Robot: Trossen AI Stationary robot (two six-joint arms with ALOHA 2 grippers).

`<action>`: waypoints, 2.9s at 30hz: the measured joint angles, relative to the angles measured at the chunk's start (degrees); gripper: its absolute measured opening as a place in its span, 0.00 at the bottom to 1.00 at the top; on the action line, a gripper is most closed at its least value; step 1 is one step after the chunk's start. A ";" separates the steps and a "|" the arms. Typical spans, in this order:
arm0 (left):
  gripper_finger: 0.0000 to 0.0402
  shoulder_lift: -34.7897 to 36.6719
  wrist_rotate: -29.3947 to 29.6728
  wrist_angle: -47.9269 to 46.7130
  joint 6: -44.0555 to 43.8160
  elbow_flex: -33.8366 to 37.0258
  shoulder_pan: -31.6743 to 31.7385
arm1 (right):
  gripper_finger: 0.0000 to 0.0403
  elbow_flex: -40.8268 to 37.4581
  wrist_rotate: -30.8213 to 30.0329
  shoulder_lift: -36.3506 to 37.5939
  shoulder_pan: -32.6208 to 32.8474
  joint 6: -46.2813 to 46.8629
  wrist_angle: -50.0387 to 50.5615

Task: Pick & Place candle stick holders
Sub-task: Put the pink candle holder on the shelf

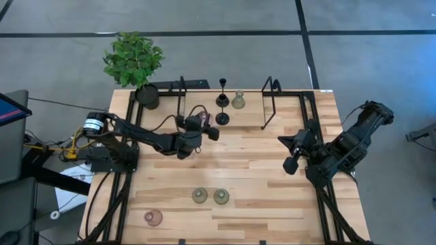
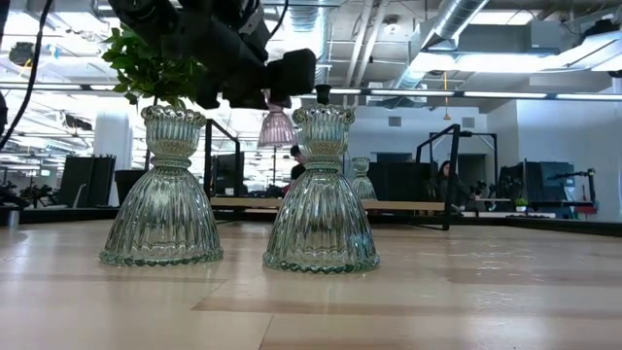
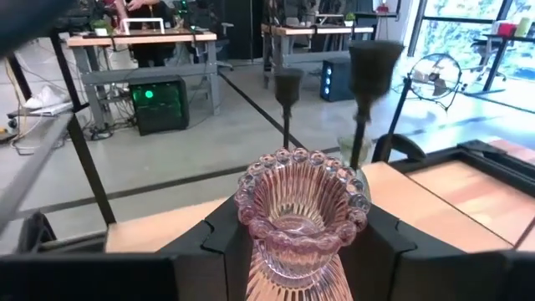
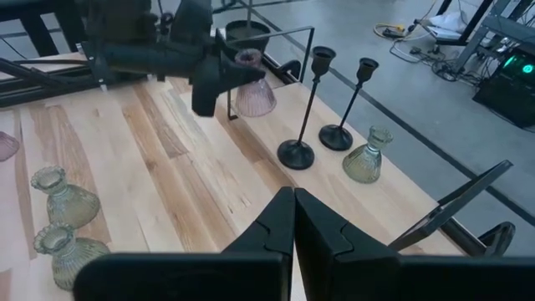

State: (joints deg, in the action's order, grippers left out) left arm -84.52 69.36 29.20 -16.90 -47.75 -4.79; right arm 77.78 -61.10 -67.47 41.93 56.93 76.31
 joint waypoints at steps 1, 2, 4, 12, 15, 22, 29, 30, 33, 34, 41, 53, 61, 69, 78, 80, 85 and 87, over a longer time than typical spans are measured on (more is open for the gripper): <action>0.35 -0.59 0.07 0.03 -0.46 0.00 -0.07 | 0.00 0.00 0.13 0.00 0.00 0.00 0.00; 0.35 -1.10 0.27 -0.02 -0.90 0.00 -0.07 | 0.00 0.00 0.32 -0.01 0.00 0.01 0.00; 0.35 -2.12 1.13 -0.09 -1.58 0.00 -0.07 | 0.00 0.00 0.60 -0.02 0.00 0.03 0.00; 0.35 -5.35 3.01 -0.15 -4.99 0.00 0.36 | 0.00 0.00 1.30 -0.02 0.00 0.13 -0.04; 0.35 -5.94 3.09 -0.21 -6.13 0.00 0.36 | 0.00 0.00 1.54 -0.02 0.00 0.11 -0.07; 0.35 -6.00 3.37 -0.46 -6.13 0.00 1.27 | 0.00 0.00 2.16 -0.02 0.00 0.11 -0.11; 0.35 -6.00 3.30 -0.97 -6.11 0.00 4.70 | 0.00 0.00 2.64 -0.02 0.00 0.11 -0.11; 0.35 -6.00 2.89 -1.09 -6.11 0.00 5.24 | 0.00 0.00 2.64 -0.02 0.00 0.11 -0.13; 0.35 -6.00 0.42 -1.30 -6.20 0.00 6.85 | 0.00 0.00 2.75 -0.02 0.00 0.11 -0.13; 0.35 -6.00 -0.45 -1.31 -6.48 0.00 7.24 | 0.00 0.00 2.78 -0.02 0.00 0.11 -0.13; 0.35 -6.00 -0.98 -5.04 -7.88 0.00 8.58 | 0.00 0.00 2.78 -0.02 0.00 0.11 -0.11; 0.35 -6.10 -5.25 -8.80 -11.96 -0.02 9.30 | 0.00 0.00 2.75 -0.02 0.00 0.07 -0.05; 0.35 -6.22 -6.41 -10.45 -11.94 0.00 9.30 | 0.00 0.00 2.75 -0.02 0.00 0.08 -0.25; 0.40 -6.26 -6.96 -11.25 -10.71 0.00 9.30 | 0.00 0.00 2.75 -0.02 0.00 0.09 -0.50; 0.41 -6.26 -6.38 -11.20 -9.64 0.00 10.93 | 0.00 0.00 2.78 -0.02 0.07 0.09 -1.15; 0.42 -6.26 -5.79 -11.20 -9.56 0.00 11.49 | 0.00 0.00 2.78 -0.02 0.07 0.09 -1.27; 0.44 -6.26 -4.91 -11.20 -9.73 0.00 12.08 | 0.00 0.00 3.91 -0.02 0.07 0.09 -1.46; 0.45 -6.26 -4.53 -11.20 -9.87 0.00 12.06 | 0.00 0.00 4.19 -0.02 0.07 0.09 -1.55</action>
State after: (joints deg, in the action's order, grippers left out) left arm -90.78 64.83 18.00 -26.77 -47.75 7.27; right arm 77.78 -56.91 -67.48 42.00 57.01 74.76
